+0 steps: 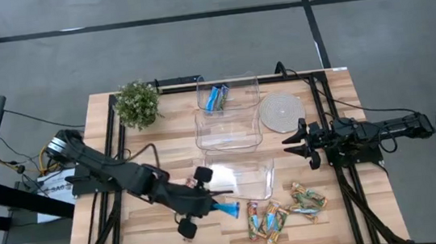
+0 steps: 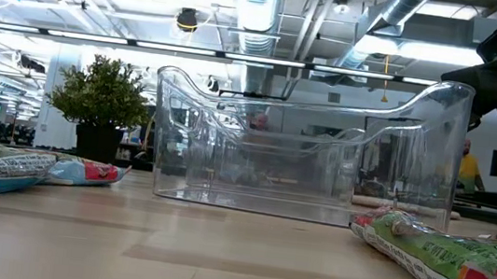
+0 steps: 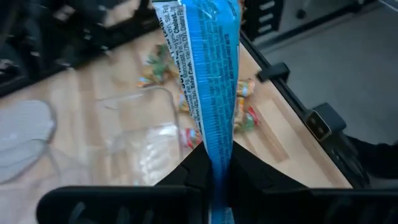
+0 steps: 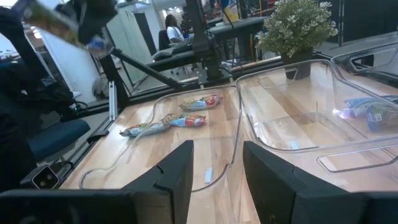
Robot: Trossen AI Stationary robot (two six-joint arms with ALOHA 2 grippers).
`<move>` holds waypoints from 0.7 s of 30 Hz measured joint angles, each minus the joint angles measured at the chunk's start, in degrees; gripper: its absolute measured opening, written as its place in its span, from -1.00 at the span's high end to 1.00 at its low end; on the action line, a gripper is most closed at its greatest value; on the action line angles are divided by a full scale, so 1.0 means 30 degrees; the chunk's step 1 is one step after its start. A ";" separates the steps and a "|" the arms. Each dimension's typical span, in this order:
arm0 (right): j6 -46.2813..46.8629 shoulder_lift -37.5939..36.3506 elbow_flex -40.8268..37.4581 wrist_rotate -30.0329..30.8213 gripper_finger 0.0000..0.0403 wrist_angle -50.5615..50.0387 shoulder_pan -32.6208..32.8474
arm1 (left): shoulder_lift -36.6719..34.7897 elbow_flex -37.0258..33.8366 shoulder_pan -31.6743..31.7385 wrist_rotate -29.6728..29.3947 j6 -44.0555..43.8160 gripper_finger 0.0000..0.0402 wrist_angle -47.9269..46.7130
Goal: Pick and place Granola Bars by type
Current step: Put the blue granola bar into the top transparent bin
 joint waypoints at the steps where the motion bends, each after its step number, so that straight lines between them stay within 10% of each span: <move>1: -0.0002 0.0002 0.0000 0.0000 0.34 -0.0001 0.0002 | -0.0159 0.0000 0.0012 -0.0169 0.0003 0.85 -0.0089; 21: -0.0001 0.0007 0.0000 0.0000 0.34 0.0003 0.0002 | -0.0260 0.0007 0.2685 -0.0426 -0.0073 0.85 0.0559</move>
